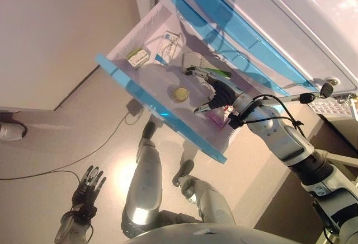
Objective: Open the drawer and pick up the medicine
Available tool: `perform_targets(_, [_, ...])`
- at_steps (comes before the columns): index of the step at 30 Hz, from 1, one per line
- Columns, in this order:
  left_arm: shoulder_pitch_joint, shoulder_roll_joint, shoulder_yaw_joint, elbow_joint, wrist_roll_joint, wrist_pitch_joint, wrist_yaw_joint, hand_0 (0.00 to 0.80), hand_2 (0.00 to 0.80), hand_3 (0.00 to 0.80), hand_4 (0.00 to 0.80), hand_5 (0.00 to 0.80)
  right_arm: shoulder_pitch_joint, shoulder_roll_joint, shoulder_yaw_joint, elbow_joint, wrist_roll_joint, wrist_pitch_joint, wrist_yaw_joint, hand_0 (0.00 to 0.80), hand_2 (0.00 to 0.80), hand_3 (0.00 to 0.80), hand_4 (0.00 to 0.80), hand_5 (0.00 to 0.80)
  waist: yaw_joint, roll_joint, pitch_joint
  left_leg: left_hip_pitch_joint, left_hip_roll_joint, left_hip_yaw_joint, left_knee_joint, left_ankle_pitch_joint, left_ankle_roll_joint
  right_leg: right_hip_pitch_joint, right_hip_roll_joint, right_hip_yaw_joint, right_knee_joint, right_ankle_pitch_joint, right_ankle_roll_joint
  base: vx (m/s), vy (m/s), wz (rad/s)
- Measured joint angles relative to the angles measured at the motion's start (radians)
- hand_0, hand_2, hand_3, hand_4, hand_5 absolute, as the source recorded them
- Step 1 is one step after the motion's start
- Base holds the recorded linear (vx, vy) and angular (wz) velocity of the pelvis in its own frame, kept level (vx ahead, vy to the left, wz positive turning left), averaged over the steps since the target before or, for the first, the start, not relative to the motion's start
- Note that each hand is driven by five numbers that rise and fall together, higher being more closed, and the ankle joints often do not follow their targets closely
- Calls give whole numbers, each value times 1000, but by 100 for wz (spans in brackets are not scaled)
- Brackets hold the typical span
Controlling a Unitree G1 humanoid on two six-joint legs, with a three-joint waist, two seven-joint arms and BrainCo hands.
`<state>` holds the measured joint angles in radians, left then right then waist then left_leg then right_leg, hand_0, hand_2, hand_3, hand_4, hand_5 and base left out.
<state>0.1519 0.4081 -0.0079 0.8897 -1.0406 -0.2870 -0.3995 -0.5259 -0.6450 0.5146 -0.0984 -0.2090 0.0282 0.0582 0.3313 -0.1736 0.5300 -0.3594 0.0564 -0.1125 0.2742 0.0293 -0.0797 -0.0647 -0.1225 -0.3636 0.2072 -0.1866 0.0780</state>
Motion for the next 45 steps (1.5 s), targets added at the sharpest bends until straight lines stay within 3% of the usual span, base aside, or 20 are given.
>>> perform_targets(14, [-16,1,-27,-23,30,1,21,0,0,0,0,0,-89,101,78,226,-18,34,-93,0,0,0,0,0,51,9,6,-6,-16,-20,-5,0,0,6,-5,-7,-18,2,4,3,8,3])
perform_targets(45, [-35,-3,-45,-54,61,8,43,0,0,0,0,0,-118,131,160,376,-166,83,-82,0,0,0,0,0,57,19,12,-34,-24,-35,-5,1,1,-7,-3,-9,-33,3,7,-1,0,1])
